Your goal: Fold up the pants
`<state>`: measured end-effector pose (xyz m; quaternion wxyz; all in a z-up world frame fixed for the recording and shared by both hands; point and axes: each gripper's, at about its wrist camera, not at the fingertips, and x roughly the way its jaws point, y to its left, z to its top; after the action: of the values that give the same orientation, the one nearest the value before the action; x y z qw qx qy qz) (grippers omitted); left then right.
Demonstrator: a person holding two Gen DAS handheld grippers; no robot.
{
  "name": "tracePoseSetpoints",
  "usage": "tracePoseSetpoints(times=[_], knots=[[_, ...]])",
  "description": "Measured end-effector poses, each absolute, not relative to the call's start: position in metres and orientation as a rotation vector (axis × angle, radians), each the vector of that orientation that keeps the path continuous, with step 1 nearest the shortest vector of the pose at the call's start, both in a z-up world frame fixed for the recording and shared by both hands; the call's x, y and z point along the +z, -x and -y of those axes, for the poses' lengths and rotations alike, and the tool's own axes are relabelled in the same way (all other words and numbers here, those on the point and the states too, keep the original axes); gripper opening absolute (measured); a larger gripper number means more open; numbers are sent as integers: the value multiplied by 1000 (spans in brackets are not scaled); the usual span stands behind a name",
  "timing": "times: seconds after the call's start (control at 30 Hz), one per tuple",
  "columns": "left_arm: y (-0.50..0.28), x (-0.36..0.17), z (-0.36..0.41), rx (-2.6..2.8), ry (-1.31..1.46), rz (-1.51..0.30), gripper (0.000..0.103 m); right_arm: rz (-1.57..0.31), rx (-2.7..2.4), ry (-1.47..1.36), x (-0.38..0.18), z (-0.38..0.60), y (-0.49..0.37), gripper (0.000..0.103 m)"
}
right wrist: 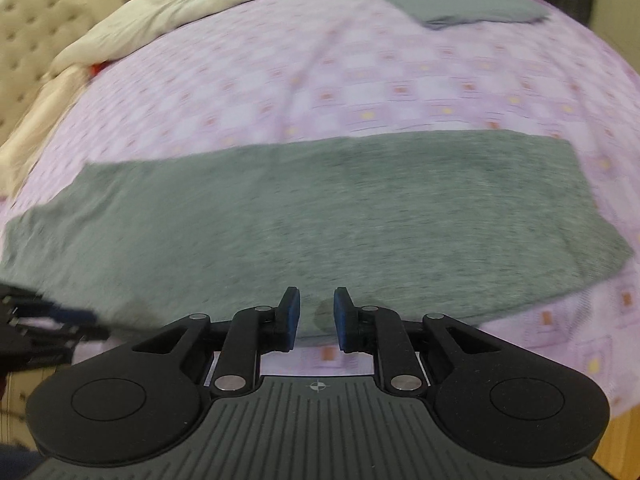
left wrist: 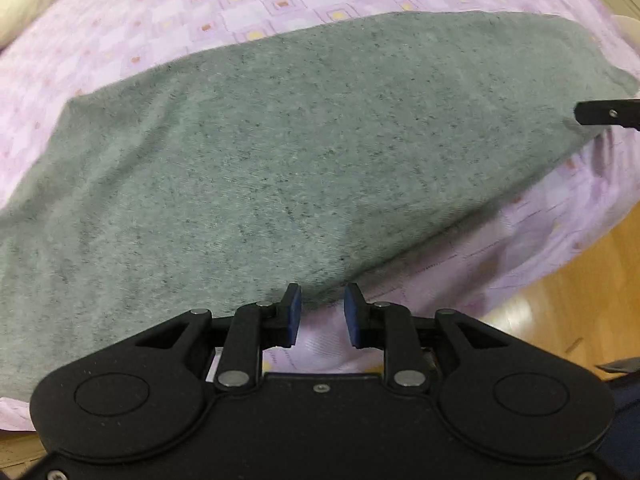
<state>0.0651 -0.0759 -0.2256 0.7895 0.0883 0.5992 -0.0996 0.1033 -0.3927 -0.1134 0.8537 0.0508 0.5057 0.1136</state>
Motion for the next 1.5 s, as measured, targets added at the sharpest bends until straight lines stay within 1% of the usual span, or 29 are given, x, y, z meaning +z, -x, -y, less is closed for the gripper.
tracePoseSetpoints(times=[0.1,0.2,0.3,0.33,0.43,0.5,0.83,1.07,1.1,1.13,1.23,1.37,1.43,1.47,1.5], knots=[[-61,-230,71,-211,-182,-1292,34,-1078,353,-15,-112,371,-99,18],[-58,-235,73,-198,-248,-1294,34,-1069,521,139,-113,330,-92,19],[-59,-236,69,-192,-274,-1285,34,-1057,645,270,-120,289,-86,21],[-61,-237,67,-196,-273,-1289,34,-1050,678,313,-123,275,-84,24],[-64,-240,59,-220,-280,-1299,38,-1038,740,433,-134,239,-80,25],[-64,-240,56,-239,-290,-1299,38,-1031,761,499,-141,223,-77,25],[-66,-235,26,-280,-245,-1276,38,-949,764,725,-155,187,-74,25],[-60,-216,6,-274,-203,-1266,38,-887,769,842,-161,170,-71,25],[-61,-213,4,-275,-196,-1264,38,-888,771,852,-162,168,-72,19],[-61,-211,1,-275,-189,-1260,38,-894,779,849,-163,166,-73,5],[-63,-206,-4,-276,-177,-1248,38,-905,788,815,-159,167,-75,4],[-59,-184,-18,-291,-156,-1224,38,-898,822,713,-131,183,-66,4],[-61,-180,-22,-294,-126,-1211,41,-905,836,749,-135,182,-61,4],[-62,-181,-23,-290,-111,-1213,47,-915,836,770,-141,180,-60,4],[-64,-184,-25,-282,-99,-1218,48,-928,838,786,-146,178,-60,4]])
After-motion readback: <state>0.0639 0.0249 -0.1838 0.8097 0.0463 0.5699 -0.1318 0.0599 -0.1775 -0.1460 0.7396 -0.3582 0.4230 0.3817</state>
